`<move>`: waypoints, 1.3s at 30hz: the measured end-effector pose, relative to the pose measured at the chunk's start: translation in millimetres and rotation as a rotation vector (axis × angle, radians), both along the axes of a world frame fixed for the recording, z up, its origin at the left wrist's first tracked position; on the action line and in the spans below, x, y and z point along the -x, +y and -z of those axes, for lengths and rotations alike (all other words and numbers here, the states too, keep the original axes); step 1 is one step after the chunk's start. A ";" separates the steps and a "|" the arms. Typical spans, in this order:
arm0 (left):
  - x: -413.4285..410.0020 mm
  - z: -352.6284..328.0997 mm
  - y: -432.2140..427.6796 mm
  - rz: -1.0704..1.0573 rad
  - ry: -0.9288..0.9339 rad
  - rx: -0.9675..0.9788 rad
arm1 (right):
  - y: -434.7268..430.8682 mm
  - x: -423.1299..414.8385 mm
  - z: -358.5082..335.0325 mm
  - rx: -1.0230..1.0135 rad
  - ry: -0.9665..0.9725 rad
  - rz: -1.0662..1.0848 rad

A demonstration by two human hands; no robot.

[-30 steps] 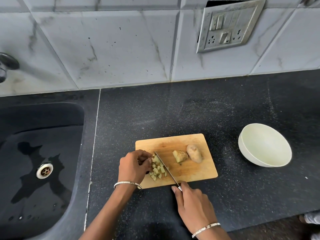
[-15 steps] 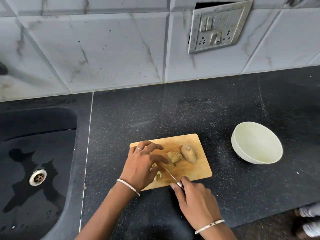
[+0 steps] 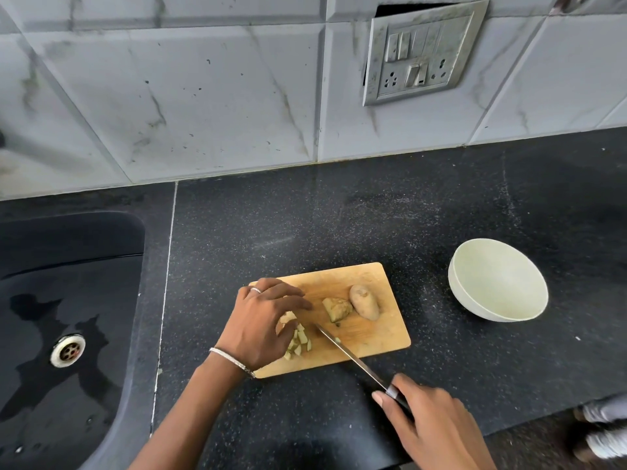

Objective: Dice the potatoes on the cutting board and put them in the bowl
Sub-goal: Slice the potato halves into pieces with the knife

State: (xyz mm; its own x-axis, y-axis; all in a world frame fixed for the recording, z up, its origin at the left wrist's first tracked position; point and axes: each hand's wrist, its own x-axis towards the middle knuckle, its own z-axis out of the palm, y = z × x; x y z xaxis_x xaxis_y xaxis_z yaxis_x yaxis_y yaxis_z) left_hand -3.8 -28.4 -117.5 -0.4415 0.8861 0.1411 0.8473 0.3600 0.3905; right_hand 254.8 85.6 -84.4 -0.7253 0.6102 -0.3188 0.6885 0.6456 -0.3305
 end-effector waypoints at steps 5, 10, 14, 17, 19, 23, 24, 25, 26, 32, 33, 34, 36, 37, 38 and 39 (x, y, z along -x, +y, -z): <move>-24.0 -8.2 11.3 0.189 -0.033 0.017 | -2.8 8.6 -2.3 -0.047 0.001 -0.038; -15.8 7.2 5.1 0.126 0.026 0.035 | -3.3 14.0 -5.8 -0.049 0.048 -0.085; -6.5 13.8 -3.6 0.039 0.035 0.037 | -1.6 5.9 -3.2 -0.033 0.029 -0.047; -5.6 15.4 -5.0 0.000 -0.002 0.014 | 1.8 -1.7 -4.8 -0.008 0.033 0.016; -8.2 11.9 -1.3 -0.063 -0.054 -0.046 | 4.8 -6.1 -4.8 0.019 0.073 0.082; -16.2 5.4 15.2 -0.160 -0.090 -0.128 | 8.6 -11.7 3.4 0.088 0.165 0.203; -18.6 4.3 20.4 -0.162 -0.108 -0.130 | 9.1 -12.5 6.4 0.097 0.198 0.229; -21.3 3.0 26.0 -0.157 -0.119 -0.118 | 9.3 -12.8 8.0 0.106 0.226 0.255; -24.9 2.2 31.4 -0.154 -0.116 -0.095 | 9.3 -13.2 9.4 0.115 0.248 0.278; -36.0 5.1 48.4 -0.214 -0.062 0.086 | 8.4 -13.4 16.2 0.144 0.343 0.326; -35.2 6.8 48.9 -0.214 -0.058 0.108 | 8.7 -13.5 17.6 0.148 0.345 0.327; -34.7 8.3 49.5 -0.211 -0.057 0.122 | 9.1 -14.0 18.8 0.153 0.342 0.327; -34.1 10.5 50.3 -0.207 -0.062 0.128 | 9.0 -14.3 21.8 0.164 0.338 0.329; -34.0 11.7 50.9 -0.206 -0.065 0.122 | 9.1 -14.3 23.4 0.168 0.337 0.328; -33.8 13.2 51.0 -0.206 -0.067 0.114 | 8.9 -14.0 25.2 0.169 0.334 0.327; -33.7 14.4 50.8 -0.208 -0.073 0.104 | 8.7 -13.1 26.9 0.170 0.332 0.323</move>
State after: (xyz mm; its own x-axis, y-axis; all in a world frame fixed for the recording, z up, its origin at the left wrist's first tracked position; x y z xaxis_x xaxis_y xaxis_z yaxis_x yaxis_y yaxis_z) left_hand 29.9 22.3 -131.9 -0.6217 0.7831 0.0148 0.7217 0.5654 0.3992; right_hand 267.9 94.2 -111.4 -0.5870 0.7800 -0.2168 0.6841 0.3347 -0.6480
